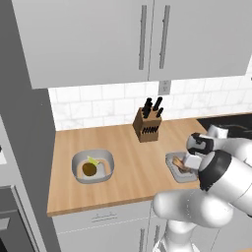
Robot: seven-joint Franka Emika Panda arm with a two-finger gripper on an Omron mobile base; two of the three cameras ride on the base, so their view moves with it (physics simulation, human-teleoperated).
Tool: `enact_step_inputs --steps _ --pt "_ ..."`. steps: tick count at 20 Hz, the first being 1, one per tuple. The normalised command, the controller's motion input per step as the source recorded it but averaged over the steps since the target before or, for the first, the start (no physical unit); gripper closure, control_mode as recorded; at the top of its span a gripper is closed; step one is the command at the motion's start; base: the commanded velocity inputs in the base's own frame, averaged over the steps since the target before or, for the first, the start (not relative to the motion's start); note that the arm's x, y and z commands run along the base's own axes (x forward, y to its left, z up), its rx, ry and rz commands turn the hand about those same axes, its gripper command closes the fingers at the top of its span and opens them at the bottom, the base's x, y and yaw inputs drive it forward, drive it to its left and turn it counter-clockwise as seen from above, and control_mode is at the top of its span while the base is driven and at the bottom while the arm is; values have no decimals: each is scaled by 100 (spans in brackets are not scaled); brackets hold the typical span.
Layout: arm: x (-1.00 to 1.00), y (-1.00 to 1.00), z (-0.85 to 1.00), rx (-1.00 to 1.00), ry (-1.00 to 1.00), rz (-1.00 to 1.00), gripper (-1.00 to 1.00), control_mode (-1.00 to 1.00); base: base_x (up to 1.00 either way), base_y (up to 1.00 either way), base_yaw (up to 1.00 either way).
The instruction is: Take the meat container that has the steak and place it on the second highest rack of the freezer. Then take the vegetable container that has the avocado and lemon wedge and place it on the highest rack of the freezer.
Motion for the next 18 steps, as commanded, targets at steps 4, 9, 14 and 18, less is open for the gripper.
enact_step_inputs --steps 4,9,14,18 --pt "-32 0 -37 0 4 0 -100 -100 0 0 0" --pt "-10 0 -11 0 1 0 100 -100 0 0 0" --pt "-4 0 -5 0 2 0 100 -100 0 0 0" --pt "-3 0 0 0 0 0 100 -100 0 0 0"
